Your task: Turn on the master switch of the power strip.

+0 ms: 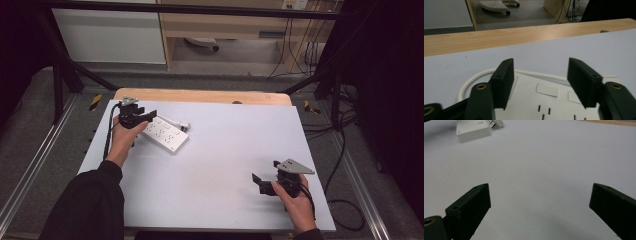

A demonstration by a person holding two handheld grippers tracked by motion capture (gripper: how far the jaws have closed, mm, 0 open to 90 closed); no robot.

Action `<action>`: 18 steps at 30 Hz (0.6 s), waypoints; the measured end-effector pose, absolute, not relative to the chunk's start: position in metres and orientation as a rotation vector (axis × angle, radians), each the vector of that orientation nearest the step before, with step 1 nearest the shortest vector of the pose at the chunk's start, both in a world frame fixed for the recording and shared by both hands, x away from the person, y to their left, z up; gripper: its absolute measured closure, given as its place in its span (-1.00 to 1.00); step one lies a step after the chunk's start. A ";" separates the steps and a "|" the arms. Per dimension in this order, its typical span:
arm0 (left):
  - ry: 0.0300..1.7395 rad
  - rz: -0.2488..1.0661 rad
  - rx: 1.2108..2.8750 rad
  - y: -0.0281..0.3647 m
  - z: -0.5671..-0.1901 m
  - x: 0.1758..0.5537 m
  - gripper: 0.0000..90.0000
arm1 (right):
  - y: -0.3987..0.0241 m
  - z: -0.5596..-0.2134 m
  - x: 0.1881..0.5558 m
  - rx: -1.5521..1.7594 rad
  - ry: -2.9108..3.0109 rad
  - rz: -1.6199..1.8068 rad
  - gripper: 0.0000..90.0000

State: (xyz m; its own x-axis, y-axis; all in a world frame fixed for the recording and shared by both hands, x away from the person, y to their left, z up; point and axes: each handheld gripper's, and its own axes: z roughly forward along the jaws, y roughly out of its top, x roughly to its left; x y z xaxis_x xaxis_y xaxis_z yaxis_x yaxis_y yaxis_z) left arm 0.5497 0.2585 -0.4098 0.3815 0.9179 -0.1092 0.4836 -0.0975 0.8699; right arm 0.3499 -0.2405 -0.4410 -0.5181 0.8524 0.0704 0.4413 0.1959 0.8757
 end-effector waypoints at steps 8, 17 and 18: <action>1.238 0.551 1.716 0.255 -0.406 0.540 -0.79 | -0.240 -0.441 0.350 1.198 2.043 1.272 -0.92; 1.210 0.543 1.720 0.252 -0.402 0.524 -0.82 | -0.240 -0.440 0.350 1.199 2.041 1.271 -0.92; 1.207 0.541 1.719 0.252 -0.402 0.522 -0.82 | -0.240 -0.440 0.350 1.200 2.042 1.272 -0.92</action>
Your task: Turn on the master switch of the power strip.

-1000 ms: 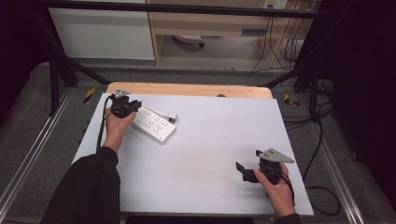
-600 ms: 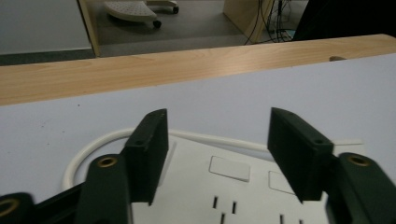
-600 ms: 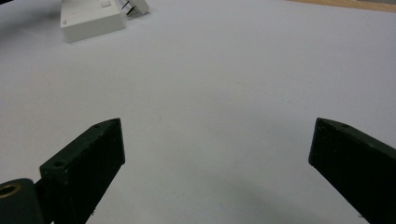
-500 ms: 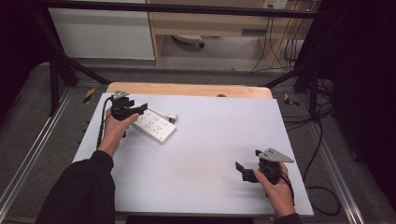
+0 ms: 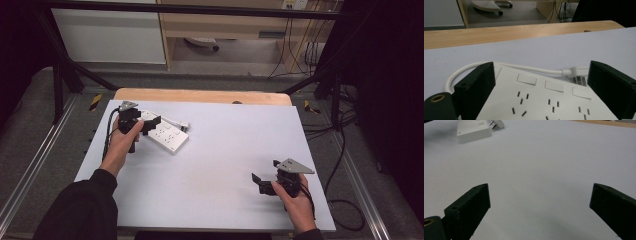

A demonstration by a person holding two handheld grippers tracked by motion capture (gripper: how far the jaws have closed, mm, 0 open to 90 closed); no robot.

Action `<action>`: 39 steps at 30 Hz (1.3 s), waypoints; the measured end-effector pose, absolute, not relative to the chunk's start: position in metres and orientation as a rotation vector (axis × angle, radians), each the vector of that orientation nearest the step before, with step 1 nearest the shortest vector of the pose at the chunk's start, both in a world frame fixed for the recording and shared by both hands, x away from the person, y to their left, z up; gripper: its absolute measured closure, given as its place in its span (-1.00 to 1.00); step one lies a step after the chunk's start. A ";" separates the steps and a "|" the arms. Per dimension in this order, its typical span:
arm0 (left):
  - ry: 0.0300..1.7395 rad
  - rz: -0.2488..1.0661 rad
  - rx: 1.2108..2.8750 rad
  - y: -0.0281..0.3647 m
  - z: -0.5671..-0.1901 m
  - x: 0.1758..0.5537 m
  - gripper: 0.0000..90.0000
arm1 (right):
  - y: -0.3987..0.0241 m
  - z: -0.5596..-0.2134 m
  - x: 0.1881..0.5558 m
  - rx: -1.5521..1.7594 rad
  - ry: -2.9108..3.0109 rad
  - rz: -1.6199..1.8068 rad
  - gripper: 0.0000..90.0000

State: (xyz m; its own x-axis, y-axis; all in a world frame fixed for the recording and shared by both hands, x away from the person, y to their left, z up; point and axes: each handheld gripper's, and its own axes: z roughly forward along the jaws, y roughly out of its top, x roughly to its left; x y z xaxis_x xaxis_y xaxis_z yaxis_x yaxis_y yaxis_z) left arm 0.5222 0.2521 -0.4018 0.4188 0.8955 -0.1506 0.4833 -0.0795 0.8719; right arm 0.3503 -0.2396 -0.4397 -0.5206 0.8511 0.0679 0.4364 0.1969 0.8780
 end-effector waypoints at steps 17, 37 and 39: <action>1.136 0.535 1.691 0.254 -0.385 0.479 -0.85 | -0.238 -0.441 0.352 1.205 2.058 1.275 -0.94; 1.111 0.520 1.679 0.259 -0.383 0.427 -0.85 | -0.237 -0.442 0.354 1.201 2.073 1.272 -0.94; 1.107 0.522 1.680 0.260 -0.383 0.422 -0.85 | -0.237 -0.442 0.353 1.201 2.073 1.273 -0.94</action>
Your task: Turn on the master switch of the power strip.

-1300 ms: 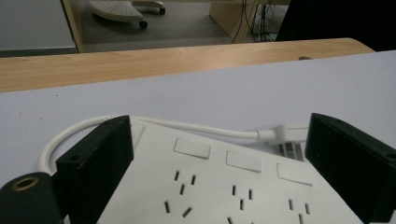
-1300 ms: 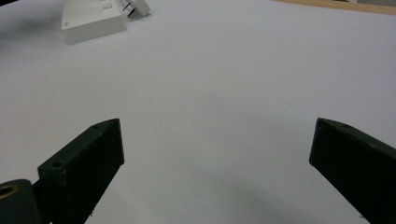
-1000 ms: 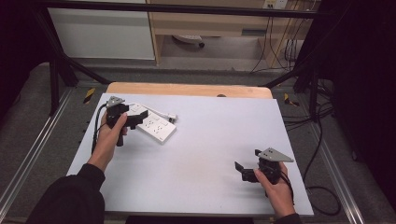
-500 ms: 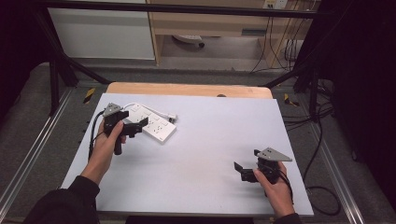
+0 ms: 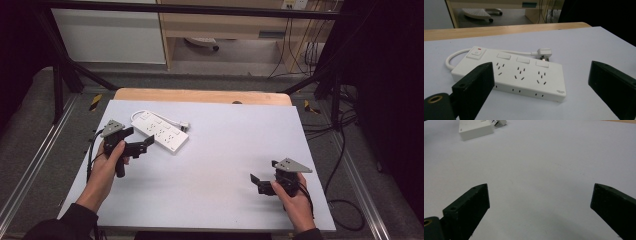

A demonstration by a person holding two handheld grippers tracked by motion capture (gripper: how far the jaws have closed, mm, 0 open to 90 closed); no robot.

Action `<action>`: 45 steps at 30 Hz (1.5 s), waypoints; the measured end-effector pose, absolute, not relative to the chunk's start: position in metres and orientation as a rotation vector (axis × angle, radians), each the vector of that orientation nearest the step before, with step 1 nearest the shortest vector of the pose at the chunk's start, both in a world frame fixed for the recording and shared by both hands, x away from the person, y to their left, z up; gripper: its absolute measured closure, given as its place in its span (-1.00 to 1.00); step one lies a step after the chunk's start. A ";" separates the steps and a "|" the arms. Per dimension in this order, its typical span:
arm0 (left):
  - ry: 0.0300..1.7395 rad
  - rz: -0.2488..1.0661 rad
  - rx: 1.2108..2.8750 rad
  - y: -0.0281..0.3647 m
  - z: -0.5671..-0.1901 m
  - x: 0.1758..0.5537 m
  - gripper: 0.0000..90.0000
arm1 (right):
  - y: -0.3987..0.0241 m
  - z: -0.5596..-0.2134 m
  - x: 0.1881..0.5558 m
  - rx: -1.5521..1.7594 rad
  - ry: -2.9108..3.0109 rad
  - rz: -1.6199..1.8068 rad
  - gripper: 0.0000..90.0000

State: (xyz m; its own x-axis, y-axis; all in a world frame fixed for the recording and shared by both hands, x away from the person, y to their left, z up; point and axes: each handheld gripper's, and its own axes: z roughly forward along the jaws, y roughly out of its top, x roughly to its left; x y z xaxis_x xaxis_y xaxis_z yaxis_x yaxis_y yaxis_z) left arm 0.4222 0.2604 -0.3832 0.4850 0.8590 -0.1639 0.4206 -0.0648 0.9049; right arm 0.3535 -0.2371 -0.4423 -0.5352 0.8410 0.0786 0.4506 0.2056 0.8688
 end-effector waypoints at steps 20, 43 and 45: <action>1.080 0.532 1.686 0.279 -0.394 0.374 -0.85 | -0.238 -0.443 0.354 1.198 2.076 1.261 -0.94; 1.040 0.518 1.691 0.287 -0.404 0.333 -0.85 | -0.241 -0.443 0.354 1.215 2.063 1.259 -0.94; 1.039 0.513 1.695 0.287 -0.407 0.330 -0.85 | -0.241 -0.443 0.354 1.215 2.064 1.258 -0.94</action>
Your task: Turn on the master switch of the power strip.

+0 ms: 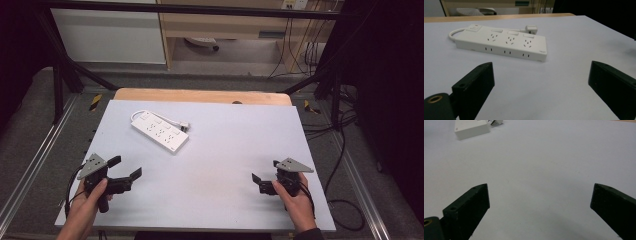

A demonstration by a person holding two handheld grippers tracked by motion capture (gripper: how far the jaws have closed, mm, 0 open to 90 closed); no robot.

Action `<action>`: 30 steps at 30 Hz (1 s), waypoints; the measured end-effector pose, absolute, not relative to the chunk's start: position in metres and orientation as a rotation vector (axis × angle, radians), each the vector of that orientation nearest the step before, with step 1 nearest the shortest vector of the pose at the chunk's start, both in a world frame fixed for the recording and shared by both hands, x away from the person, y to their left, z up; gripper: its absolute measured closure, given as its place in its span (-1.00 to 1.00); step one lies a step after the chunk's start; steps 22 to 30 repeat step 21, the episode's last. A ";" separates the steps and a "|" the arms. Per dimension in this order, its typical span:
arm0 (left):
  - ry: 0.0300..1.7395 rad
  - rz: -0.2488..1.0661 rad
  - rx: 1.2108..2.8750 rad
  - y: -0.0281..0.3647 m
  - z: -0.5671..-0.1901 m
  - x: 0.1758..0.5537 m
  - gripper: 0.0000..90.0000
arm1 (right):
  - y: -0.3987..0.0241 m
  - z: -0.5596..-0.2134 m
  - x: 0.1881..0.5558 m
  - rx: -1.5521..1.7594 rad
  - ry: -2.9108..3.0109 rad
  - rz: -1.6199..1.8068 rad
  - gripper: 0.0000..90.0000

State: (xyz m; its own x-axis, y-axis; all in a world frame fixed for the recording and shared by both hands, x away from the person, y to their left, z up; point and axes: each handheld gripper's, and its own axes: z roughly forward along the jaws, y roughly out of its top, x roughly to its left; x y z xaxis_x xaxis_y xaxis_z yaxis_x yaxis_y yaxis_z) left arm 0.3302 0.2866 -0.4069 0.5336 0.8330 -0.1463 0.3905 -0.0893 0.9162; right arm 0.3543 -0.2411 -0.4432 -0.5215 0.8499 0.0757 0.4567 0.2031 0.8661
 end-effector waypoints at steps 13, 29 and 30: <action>1.071 0.525 1.728 0.298 -0.424 0.322 -0.85 | -0.246 -0.445 0.356 1.244 2.058 1.216 -0.94; 1.125 0.539 1.671 0.309 -0.431 0.327 -0.84 | -0.249 -0.460 0.363 1.335 2.120 1.008 -0.93; 1.125 0.539 1.671 0.309 -0.431 0.327 -0.84 | -0.249 -0.460 0.363 1.335 2.120 1.008 -0.93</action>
